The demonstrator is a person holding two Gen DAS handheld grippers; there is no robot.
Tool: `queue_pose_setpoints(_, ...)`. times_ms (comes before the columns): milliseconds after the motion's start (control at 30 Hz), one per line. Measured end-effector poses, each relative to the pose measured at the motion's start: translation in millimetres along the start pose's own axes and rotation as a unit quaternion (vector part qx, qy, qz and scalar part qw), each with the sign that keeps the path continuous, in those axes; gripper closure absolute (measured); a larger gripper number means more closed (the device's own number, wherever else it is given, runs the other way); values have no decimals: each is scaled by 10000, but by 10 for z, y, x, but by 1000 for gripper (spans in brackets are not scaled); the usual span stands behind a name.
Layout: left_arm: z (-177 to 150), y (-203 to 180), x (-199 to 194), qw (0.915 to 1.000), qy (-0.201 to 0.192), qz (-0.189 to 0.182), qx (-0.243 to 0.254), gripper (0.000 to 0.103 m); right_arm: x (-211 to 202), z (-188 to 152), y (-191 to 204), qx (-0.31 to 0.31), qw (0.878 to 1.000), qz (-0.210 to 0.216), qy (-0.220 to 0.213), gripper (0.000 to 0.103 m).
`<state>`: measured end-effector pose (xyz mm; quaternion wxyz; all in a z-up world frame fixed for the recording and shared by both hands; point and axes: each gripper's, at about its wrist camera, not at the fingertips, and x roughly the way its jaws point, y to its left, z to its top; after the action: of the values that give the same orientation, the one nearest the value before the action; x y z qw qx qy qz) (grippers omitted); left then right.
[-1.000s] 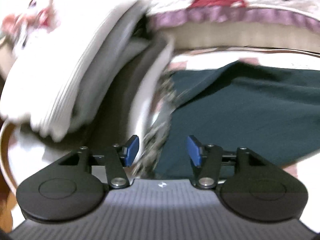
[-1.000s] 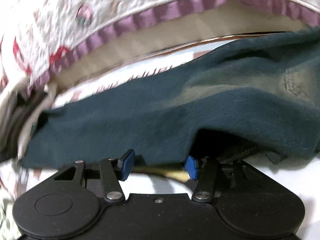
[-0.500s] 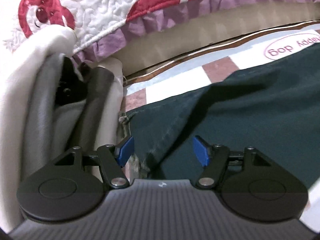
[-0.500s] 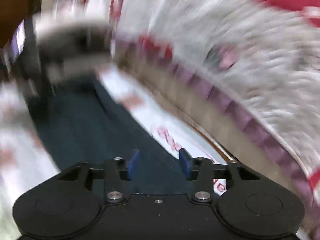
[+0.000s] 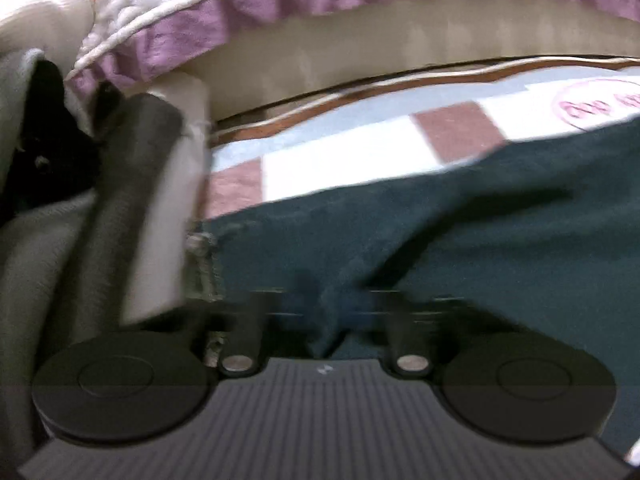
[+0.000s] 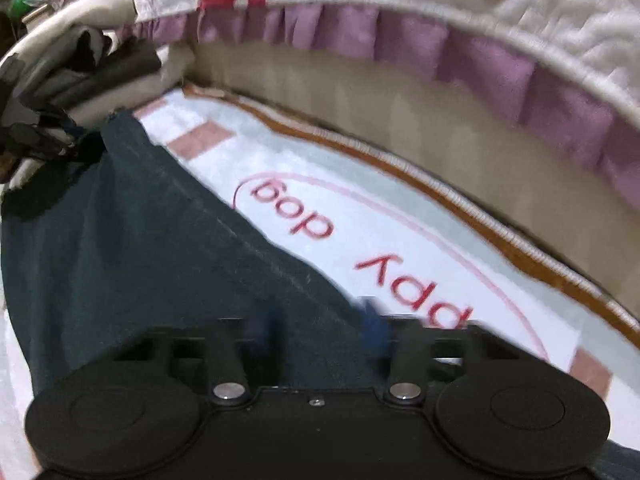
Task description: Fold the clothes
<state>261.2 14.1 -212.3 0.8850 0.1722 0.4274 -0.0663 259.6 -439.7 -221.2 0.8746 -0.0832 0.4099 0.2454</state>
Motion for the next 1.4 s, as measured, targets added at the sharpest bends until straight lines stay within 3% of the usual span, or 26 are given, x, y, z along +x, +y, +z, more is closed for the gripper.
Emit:
queue_pose_setpoints(33,40,19,8,10000,16,69,-45,93,-40,0,18,-25,9999,-46,-132,82)
queue_pose_setpoints(67,80,38,16,9999,32,138,-90,93,-80,1,36,-51,9996,-96,-264,99)
queue_pose_setpoints(100,120,57,24,9997,48,207,-135,93,-120,3,54,-78,9991,-146,-395,103)
queue_pose_setpoints(233,192,-9,88,9975,158,691,-15,90,-45,175,94,-224,9961,-649,-559,103)
queue_pose_setpoints(267,200,-12,114,9964,223,812,-54,83,-10,216,83,-142,9959,-699,-552,103)
queue_pose_setpoints(300,195,26,139,9944,307,991,-213,66,7,242,74,-59,9960,-713,-539,103)
queue_pose_setpoints(333,185,92,148,9915,352,1191,-397,56,23,268,65,24,9960,-725,-525,103)
queue_pose_setpoints(367,171,164,152,9882,379,1368,-580,50,7,293,69,181,9965,-636,-505,103)
queue_pose_setpoints(400,151,241,132,9863,333,1431,-745,57,-11,318,73,344,9968,-539,-484,103)
queue_pose_setpoints(467,140,344,50,9867,118,1280,-995,57,-90,307,151,478,9975,-281,-448,93)
queue_pose_setpoints(533,131,431,-29,9858,-102,1152,-1221,57,-125,310,286,488,9981,58,-375,90)
queue_pose_setpoints(600,135,422,-91,9839,-348,1182,-1291,57,-51,351,473,429,9981,372,-231,75)
queue_pose_setpoints(633,137,414,-119,9829,-469,1200,-1319,57,-12,373,567,400,9977,527,-159,60)
queue_pose_setpoints(800,179,398,-207,9818,-714,1139,-1341,52,452,599,1059,446,9910,1135,551,53)
queue_pose_setpoints(933,182,341,-293,9828,-943,1049,-1193,46,792,774,1444,100,9973,614,390,33)
queue_pose_setpoints(1033,113,282,-386,9829,-1260,802,-1079,42,983,920,1630,-166,9994,236,200,32)
queue_pose_setpoints(1167,7,201,-487,9824,-1505,236,-1081,42,1133,1067,1709,-297,9995,62,27,32)
queue_pose_setpoints(1333,72,-90,-194,9942,-905,-341,-473,42,1234,1188,1672,-227,9995,-20,-237,34)
queue_pose_setpoints(1400,155,-150,46,9959,-544,-171,-707,37,1222,1234,1609,126,9995,-10,-280,38)
